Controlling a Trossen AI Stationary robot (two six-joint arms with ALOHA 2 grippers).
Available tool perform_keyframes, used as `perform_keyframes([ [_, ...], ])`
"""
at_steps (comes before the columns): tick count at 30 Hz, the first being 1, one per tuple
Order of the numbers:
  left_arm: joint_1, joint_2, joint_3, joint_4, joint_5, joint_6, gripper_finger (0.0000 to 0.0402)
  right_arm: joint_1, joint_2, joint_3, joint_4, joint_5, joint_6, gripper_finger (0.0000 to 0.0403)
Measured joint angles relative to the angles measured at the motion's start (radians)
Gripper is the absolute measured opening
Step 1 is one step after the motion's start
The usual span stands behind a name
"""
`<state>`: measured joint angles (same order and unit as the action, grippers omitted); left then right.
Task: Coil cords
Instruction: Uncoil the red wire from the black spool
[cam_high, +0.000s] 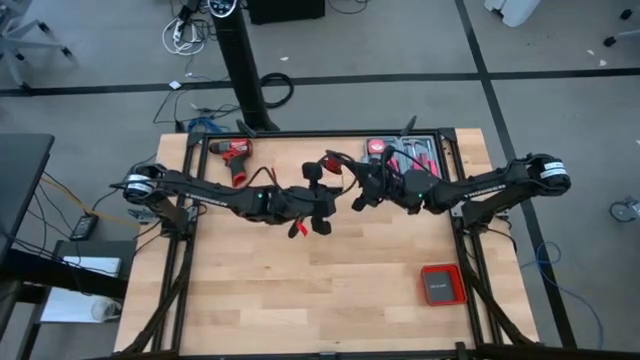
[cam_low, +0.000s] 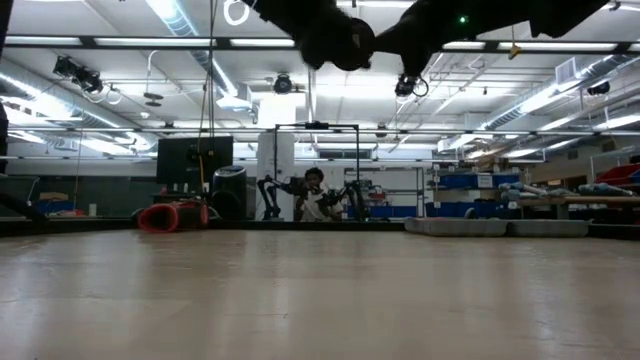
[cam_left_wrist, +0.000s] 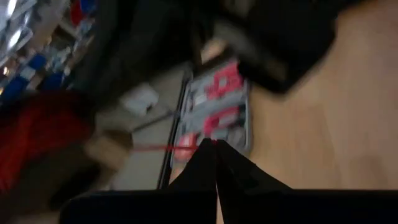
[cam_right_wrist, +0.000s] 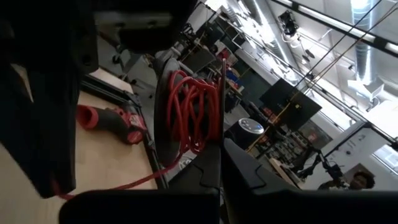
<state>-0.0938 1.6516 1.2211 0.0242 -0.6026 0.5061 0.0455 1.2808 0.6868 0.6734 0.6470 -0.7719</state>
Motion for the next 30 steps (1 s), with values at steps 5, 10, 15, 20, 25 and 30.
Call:
perform_keyframes([
  [5, 0.011, -0.002, -0.001, -0.105, -0.110, -0.016, 0.0000, 0.023, -0.009, 0.000, -0.001, 0.021, -0.007, 0.0000],
  [10, 0.028, -0.002, -0.001, -0.187, -0.199, -0.015, 0.0000, 0.050, -0.018, 0.000, -0.040, 0.048, -0.005, 0.0000],
  [15, 0.028, -0.035, -0.001, -0.238, -0.245, 0.015, 0.0000, 0.082, -0.019, 0.000, -0.139, 0.107, 0.019, 0.0000],
  [20, 0.021, -0.104, -0.001, -0.249, -0.267, 0.057, 0.0000, 0.096, -0.019, 0.000, -0.242, 0.178, 0.068, 0.0000],
  [25, 0.009, -0.152, -0.001, -0.231, -0.115, 0.069, 0.0000, 0.053, -0.019, 0.000, -0.264, 0.198, 0.111, 0.0000],
  [30, -0.017, -0.136, -0.001, -0.213, 0.024, 0.123, 0.0000, -0.028, -0.019, 0.000, -0.245, 0.184, 0.132, 0.0000],
])
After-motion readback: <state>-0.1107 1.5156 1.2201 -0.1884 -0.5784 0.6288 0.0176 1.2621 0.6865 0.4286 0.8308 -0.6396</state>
